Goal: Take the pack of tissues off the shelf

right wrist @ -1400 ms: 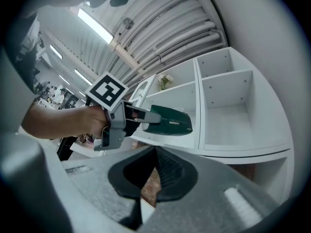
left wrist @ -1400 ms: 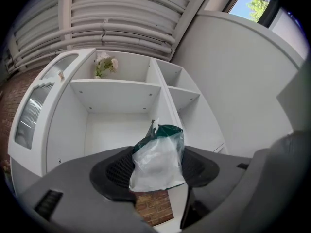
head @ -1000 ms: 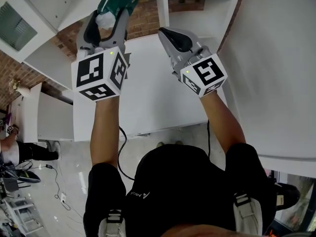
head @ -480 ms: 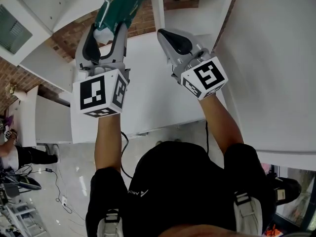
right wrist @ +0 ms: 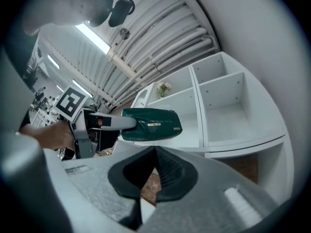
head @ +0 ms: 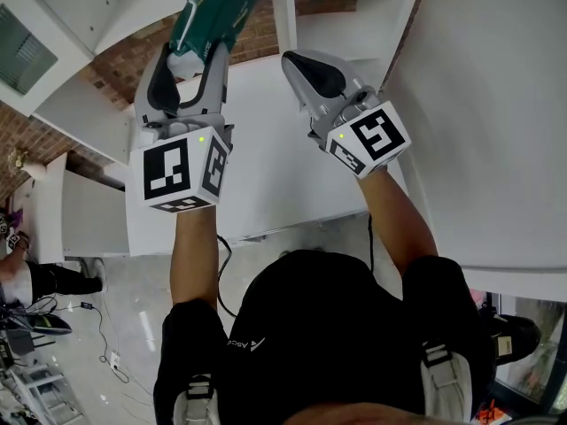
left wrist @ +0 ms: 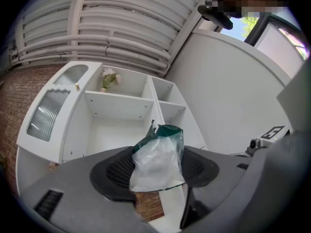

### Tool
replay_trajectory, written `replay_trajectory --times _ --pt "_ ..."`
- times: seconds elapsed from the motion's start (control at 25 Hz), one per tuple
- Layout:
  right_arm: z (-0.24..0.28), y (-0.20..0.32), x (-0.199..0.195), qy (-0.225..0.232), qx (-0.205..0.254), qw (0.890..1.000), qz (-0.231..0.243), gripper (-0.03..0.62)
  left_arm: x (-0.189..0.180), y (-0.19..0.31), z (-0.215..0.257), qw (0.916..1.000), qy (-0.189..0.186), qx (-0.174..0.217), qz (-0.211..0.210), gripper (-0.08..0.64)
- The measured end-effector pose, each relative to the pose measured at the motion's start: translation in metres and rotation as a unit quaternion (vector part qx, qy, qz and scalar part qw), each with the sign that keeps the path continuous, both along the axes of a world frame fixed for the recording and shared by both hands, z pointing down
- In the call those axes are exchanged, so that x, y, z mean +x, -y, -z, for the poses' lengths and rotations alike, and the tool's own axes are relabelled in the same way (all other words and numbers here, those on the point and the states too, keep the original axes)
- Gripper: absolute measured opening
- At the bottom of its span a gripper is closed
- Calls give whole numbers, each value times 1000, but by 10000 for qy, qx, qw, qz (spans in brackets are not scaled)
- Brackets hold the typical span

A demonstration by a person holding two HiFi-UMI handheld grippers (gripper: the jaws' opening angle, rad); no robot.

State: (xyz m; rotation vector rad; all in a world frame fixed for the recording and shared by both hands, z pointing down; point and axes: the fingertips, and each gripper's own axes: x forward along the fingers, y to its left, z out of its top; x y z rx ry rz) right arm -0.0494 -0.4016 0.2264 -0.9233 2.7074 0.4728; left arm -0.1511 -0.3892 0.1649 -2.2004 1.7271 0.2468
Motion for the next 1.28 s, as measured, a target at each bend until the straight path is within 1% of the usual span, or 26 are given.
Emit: replay_trajectory --times 0.08,0.32,0.44,1.28 --pt "0 -1 -1 64 -20 10000 32 2 -2 -1 0 10000 2 0 -3 265" --pt "-9 2 -7 -212 -64 9996 -155 2 -4 -3 2 10000 6 40 -32 265" --pt "-11 2 -8 -268 -66 9994 -207 0 -4 -4 2 10000 -2 48 -60 265" --pt "-12 -3 -12 -271 -67 9993 -237 0 -6 -5 -6 9999 -60 -37 -151 265"
